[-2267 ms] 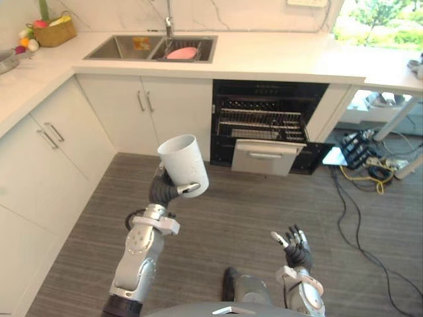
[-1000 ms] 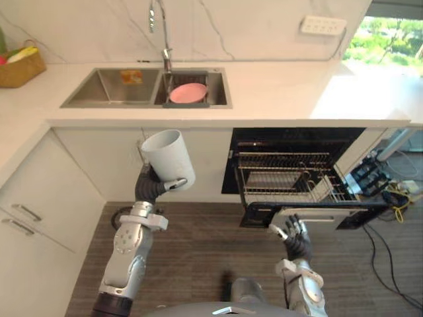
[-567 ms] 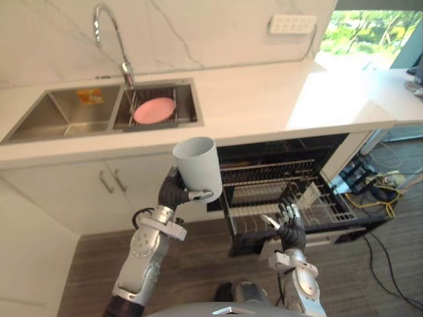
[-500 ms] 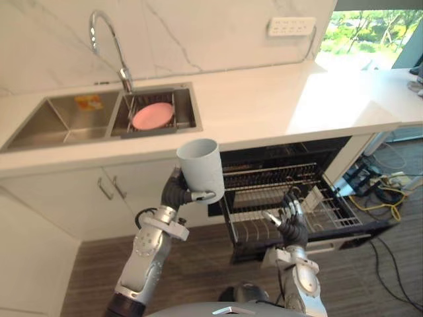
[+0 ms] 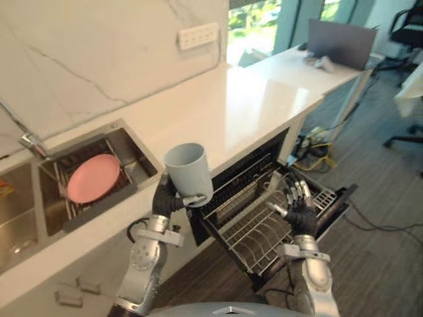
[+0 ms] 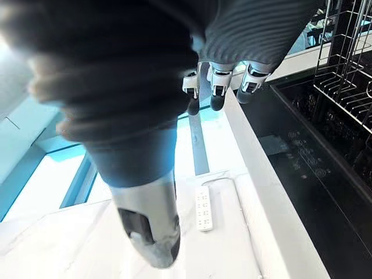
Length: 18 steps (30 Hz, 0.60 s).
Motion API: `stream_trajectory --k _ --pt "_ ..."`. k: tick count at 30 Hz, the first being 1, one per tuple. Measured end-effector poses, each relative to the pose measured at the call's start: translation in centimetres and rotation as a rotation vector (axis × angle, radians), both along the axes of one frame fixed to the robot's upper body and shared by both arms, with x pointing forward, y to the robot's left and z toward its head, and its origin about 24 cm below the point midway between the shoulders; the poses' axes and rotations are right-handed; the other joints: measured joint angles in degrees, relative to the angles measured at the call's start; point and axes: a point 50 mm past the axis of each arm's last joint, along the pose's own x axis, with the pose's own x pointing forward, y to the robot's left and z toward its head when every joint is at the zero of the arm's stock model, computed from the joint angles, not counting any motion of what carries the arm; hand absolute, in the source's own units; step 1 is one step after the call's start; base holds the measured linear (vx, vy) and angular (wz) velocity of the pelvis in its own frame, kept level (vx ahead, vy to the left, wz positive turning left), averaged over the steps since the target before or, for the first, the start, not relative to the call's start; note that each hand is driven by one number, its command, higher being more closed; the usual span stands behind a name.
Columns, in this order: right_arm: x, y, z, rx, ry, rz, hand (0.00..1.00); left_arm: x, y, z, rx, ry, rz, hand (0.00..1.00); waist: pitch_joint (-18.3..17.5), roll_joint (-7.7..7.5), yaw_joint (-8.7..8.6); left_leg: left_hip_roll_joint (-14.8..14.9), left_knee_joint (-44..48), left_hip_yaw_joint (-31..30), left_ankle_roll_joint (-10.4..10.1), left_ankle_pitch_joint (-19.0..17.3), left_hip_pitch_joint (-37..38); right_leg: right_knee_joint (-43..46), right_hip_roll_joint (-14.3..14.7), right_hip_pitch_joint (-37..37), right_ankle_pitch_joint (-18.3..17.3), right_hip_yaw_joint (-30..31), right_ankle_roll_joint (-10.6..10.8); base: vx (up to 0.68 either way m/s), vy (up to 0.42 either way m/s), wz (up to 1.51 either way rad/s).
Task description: Walk over to the sink, pick up the cup, carry it to the dishwasher, place the cup inside the dishwasher, then close the dishwasher door
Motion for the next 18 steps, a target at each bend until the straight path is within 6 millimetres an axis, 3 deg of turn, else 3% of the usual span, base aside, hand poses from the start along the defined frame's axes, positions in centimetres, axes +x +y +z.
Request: stream_trajectory --k 1,4,8,9,14,18 --pt "0.0 0.1 0.1 0.027 -0.010 -0.005 0.00 0.3 0.3 0.3 0.012 -0.012 0.016 1.00 -0.4 -0.87 -0.15 -0.5 -0.1 0.8 0.7 -0.2 0.4 -2.0 -0.4 0.7 1.5 -0.2 0.6 0.01 0.201 -0.29" --pt "0.2 0.1 1.5 0.024 -0.093 -0.009 0.00 0.8 0.6 1.0 0.000 -0.038 0.059 1.00 -0.4 -1.01 -0.47 -0.5 0.0 2.6 2.3 -0.7 0.4 -8.2 0.5 2.8 5.6 0.0 0.7 -0.10 0.110 -0.25" --pt "0.6 0.9 3.2 0.052 -0.182 0.064 0.00 0.8 0.5 2.1 -0.038 -0.073 0.099 1.00 1.1 0.14 -0.33 0.9 -1.8 6.5 3.1 -0.8 -0.5 -16.5 0.5 2.6 9.3 -3.8 -1.0 -0.13 0.077 -0.57" --pt "0.9 1.6 3.6 0.087 -0.201 0.124 0.00 0.9 0.2 2.4 -0.032 -0.084 0.108 1.00 1.5 -0.25 -0.24 1.6 -2.2 8.2 2.9 -0.6 -0.5 -18.9 0.6 2.7 10.8 -6.1 -2.2 -0.08 0.055 -0.71" --pt "1.3 3.6 5.6 0.174 -0.288 0.315 0.00 1.5 -0.3 3.4 -0.038 -0.125 0.124 1.00 2.6 -1.07 -0.17 2.4 -3.2 11.7 2.1 -0.3 1.8 -19.9 0.6 3.0 15.2 -7.6 -2.2 -0.03 0.005 -0.44" --pt "1.9 4.1 5.7 0.211 -0.273 0.401 0.00 1.5 -0.4 3.4 -0.039 -0.121 0.132 1.00 2.8 -0.70 0.00 4.8 -1.2 13.0 0.2 -0.7 2.7 -20.0 2.3 3.9 17.4 -8.2 -1.9 0.08 -0.051 -0.22"
